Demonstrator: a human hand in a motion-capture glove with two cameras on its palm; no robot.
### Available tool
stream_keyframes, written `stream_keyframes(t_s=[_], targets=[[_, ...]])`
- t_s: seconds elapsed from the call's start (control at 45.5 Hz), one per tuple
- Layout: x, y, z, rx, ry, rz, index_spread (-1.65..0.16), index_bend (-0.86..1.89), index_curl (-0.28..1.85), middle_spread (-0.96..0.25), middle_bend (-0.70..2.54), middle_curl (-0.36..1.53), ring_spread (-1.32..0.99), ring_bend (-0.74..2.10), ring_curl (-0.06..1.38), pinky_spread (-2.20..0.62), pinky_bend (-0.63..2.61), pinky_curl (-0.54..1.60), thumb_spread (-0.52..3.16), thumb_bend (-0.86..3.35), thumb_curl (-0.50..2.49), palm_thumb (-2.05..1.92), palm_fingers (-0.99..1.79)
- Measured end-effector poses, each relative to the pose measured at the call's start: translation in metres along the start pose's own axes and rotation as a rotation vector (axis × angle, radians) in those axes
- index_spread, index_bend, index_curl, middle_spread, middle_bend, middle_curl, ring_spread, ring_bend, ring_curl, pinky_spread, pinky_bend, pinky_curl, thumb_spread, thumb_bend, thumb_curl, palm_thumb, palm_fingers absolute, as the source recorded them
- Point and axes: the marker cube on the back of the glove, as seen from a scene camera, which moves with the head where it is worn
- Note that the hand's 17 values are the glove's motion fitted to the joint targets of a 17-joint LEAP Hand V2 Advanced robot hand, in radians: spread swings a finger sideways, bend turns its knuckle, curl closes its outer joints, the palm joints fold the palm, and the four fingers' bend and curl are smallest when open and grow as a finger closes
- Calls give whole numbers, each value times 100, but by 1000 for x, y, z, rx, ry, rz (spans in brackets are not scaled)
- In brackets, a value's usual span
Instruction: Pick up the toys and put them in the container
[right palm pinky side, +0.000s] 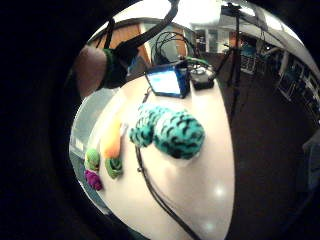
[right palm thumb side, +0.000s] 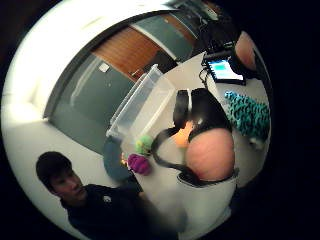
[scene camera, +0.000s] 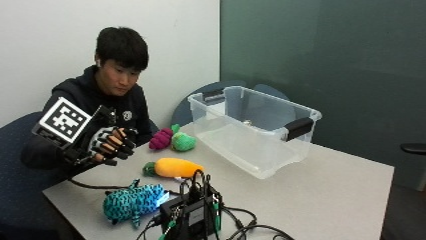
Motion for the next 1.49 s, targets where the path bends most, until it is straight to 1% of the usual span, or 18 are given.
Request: stream_keyframes(t_s=[0.022, 0.154, 0.242, 0.33, 0.439, 0.461, 0.505, 0.549, 0.725, 0.791, 0.879, 0.901, 0.923, 0.989, 1.055, 1.187, 1.253, 1.494], targets=[[0, -1, -1, -4, 9, 1, -5, 22, 3, -3, 39, 8, -9, 42, 8, -5, 31, 5, 43, 14, 2, 17, 95], [-4, -11, -10, -89, 86, 50, -10, 18, 11, -6, 45, 14, -17, 50, 17, -9, 32, 14, 90, 21, 7, 21, 88], [-5, -15, -13, -195, 168, 111, -12, 18, 13, -7, 46, 16, -20, 52, 19, -10, 34, 17, 112, 23, 11, 20, 82], [-4, -21, -11, -316, 265, 128, -15, 17, 15, -7, 42, 16, -21, 51, 20, -9, 39, 20, 127, 24, 13, 19, 68], [4, -29, 2, -478, 389, 143, -19, 14, 16, -6, 31, 15, -20, 45, 19, -5, 49, 25, 137, 21, 16, 14, 39], [7, -30, 7, -509, 411, 143, -20, 15, 17, -5, 31, 16, -19, 44, 19, -5, 51, 25, 138, 21, 16, 14, 38], [15, -32, 18, -561, 451, 148, -22, 12, 16, -4, 24, 15, -18, 37, 18, -3, 58, 28, 138, 19, 17, 11, 19], [24, -31, 32, -602, 483, 171, -23, 12, 17, -4, 22, 16, -16, 32, 17, -2, 64, 30, 137, 16, 17, 7, 11], [60, -16, 81, -666, 506, 269, -25, 13, 17, -2, 19, 19, -9, 26, 15, 2, 78, 33, 129, 7, 19, 0, 0], [68, -12, 91, -613, 519, 250, -25, 13, 17, -2, 21, 20, -8, 31, 15, 3, 80, 33, 126, 5, 21, 0, 5], [71, -8, 96, -471, 553, 166, -25, 5, 12, -4, 30, 23, -17, 69, 22, -3, 78, 30, 125, 6, 23, 5, 46], [71, -8, 96, -445, 555, 145, -25, 3, 11, -4, 34, 24, -19, 76, 24, -4, 77, 29, 126, 6, 24, 7, 50], [71, -8, 97, -424, 553, 125, -24, 2, 10, -6, 43, 27, -22, 88, 28, -10, 77, 30, 128, 10, 25, 13, 69], [71, -9, 98, -378, 531, 70, -23, 2, 5, -9, 62, 33, -25, 104, 32, -21, 83, 30, 132, 15, 28, 23, 107], [67, -13, 97, -340, 513, 49, -21, 6, 6, -12, 75, 39, -26, 117, 40, -26, 87, 34, 137, 20, 31, 32, 121], [38, -25, 79, -279, 516, 25, -17, 19, 9, -15, 98, 49, -27, 128, 48, -32, 89, 39, 139, 26, 35, 45, 130], [10, -37, 64, -255, 504, -24, -16, 22, 10, -16, 105, 52, -26, 133, 50, -33, 90, 41, 139, 28, 37, 49, 131], [-144, -79, 13, -114, 416, -253, -14, 36, 17, -18, 114, 57, -26, 141, 53, -37, 97, 45, 133, 27, 44, 56, 126]])
